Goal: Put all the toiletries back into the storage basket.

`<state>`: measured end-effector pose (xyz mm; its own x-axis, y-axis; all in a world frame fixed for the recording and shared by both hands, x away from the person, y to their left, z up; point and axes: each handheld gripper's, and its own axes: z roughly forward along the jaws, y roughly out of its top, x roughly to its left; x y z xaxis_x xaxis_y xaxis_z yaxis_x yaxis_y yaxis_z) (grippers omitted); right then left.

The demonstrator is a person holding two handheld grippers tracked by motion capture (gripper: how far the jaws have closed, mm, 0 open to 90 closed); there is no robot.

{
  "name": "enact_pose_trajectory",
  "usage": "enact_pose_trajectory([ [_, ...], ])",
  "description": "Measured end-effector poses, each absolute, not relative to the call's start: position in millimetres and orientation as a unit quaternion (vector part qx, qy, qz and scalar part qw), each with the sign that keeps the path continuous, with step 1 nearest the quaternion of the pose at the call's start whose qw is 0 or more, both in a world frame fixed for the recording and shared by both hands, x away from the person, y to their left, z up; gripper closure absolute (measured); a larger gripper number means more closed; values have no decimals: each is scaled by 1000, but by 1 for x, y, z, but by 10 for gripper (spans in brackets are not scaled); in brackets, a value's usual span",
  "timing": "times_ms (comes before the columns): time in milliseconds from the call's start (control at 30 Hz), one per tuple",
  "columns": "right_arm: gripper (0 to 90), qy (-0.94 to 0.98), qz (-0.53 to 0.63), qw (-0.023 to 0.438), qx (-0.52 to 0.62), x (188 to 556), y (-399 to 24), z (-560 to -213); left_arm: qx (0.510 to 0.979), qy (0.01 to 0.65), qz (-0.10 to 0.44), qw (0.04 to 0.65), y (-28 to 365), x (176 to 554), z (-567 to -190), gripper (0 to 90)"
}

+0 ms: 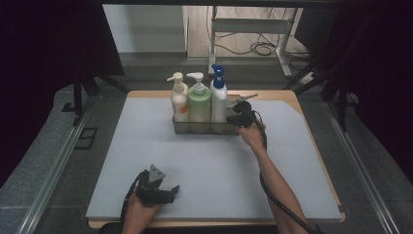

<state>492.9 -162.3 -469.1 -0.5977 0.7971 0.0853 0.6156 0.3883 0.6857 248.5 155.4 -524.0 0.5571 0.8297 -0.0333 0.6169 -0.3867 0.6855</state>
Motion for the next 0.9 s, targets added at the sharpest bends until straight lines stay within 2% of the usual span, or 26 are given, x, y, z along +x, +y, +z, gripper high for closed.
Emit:
enact_pose_trajectory([
  [900,880,831,346,131,415,488,-158,-465,816,444,159,334,155,249,-524,119],
])
